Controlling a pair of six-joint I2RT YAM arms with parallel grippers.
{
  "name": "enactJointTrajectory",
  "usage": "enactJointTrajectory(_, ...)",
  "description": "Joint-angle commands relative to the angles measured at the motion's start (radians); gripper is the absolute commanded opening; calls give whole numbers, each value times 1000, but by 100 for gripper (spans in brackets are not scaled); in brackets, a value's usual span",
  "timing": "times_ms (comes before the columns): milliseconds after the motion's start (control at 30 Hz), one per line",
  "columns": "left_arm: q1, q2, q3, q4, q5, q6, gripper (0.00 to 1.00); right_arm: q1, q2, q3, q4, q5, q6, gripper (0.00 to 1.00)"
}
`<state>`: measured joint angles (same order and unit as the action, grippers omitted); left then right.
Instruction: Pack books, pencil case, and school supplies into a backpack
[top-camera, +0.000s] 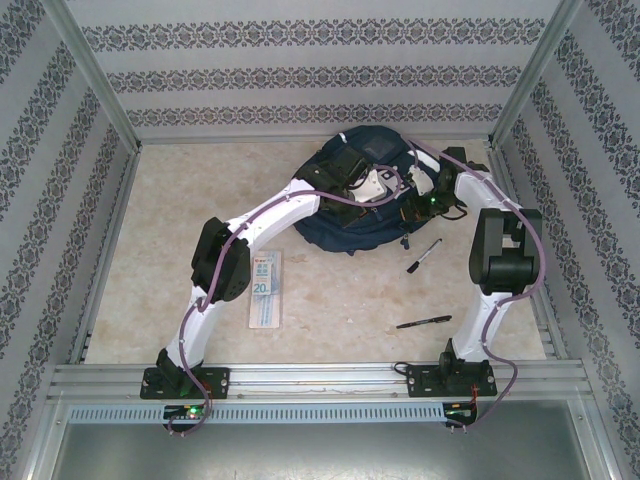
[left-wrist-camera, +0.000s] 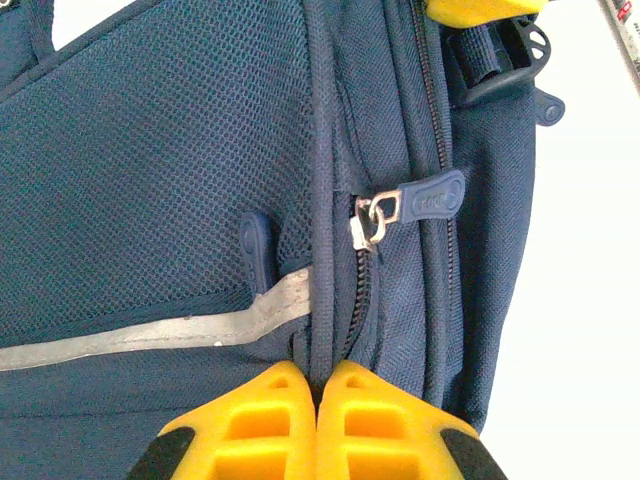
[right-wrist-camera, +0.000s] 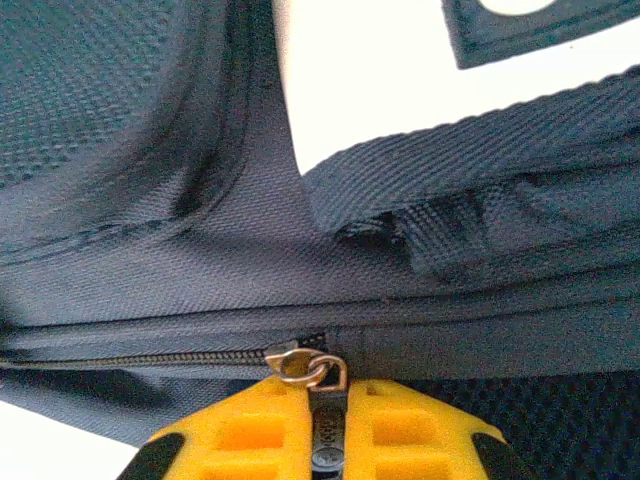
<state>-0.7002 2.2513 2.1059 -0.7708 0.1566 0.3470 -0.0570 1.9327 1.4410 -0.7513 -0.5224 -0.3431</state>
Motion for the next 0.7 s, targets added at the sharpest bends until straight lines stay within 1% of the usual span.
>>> enactJointTrajectory(0,11,-35,40,50,9,-45,0,1,-91,-30,-17,-46,-4,3)
enactJointTrajectory(33,13,-32,42,51,8,-58,0,5,-108,-37,-26,-42,-4,0)
enactJointTrajectory(133,20,-25,42,60,3,-102,0,11,-147,-62,-57,-60,21,0)
enactJointTrajectory(233,24,-19,42,71,7,-132,0,21,-171,-92,-82,-66,91,0)
enactJointTrajectory(367,24,-10,42,88,9,-160,0,59,-164,-97,-163,-76,171,0)
enactJointTrajectory(400,24,-9,43,94,8,-168,0,60,-155,-93,-193,-111,177,0)
enactJointTrajectory(467,24,-6,42,100,11,-182,0,57,-132,-99,-243,-226,196,0)
enactJointTrajectory(533,24,-2,42,110,9,-201,0,57,-121,-119,-244,-329,241,3)
enactJointTrajectory(600,24,2,40,123,20,-221,0,63,-129,-169,-183,-401,316,4)
enactJointTrajectory(667,24,9,40,139,42,-251,0,80,-150,-258,-24,-470,429,4)
